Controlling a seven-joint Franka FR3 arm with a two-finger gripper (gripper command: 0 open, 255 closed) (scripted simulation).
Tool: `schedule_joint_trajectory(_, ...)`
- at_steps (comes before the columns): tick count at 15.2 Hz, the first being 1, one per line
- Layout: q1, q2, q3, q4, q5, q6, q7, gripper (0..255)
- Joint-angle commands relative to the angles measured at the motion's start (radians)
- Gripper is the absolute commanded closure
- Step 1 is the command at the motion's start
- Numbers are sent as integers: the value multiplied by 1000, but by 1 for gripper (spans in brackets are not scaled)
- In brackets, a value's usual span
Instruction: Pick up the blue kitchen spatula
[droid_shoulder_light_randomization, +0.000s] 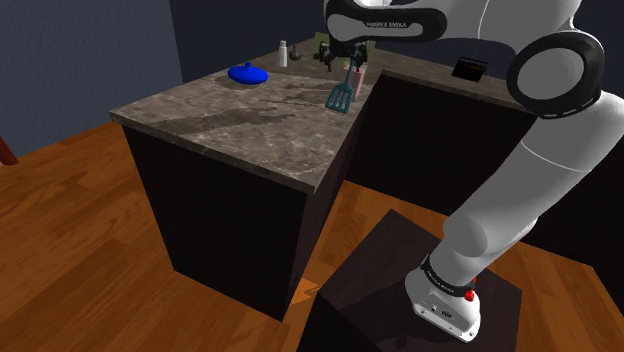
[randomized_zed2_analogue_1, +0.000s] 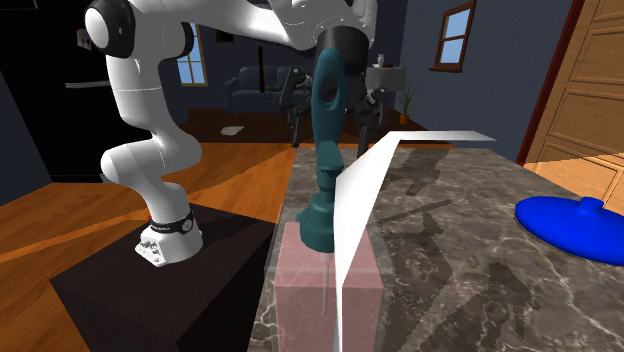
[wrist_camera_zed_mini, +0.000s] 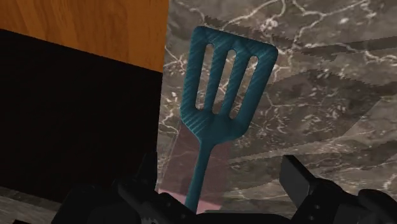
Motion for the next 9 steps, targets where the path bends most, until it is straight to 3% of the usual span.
schedule_joint_trajectory(1,-6,48,-7,78,-46,-34,73,0)
schedule_joint_trajectory(5,-6,123,-26,213,-112,-99,176,0)
schedule_joint_trajectory(9,-12,109,-29,146,-111,-52,204,0)
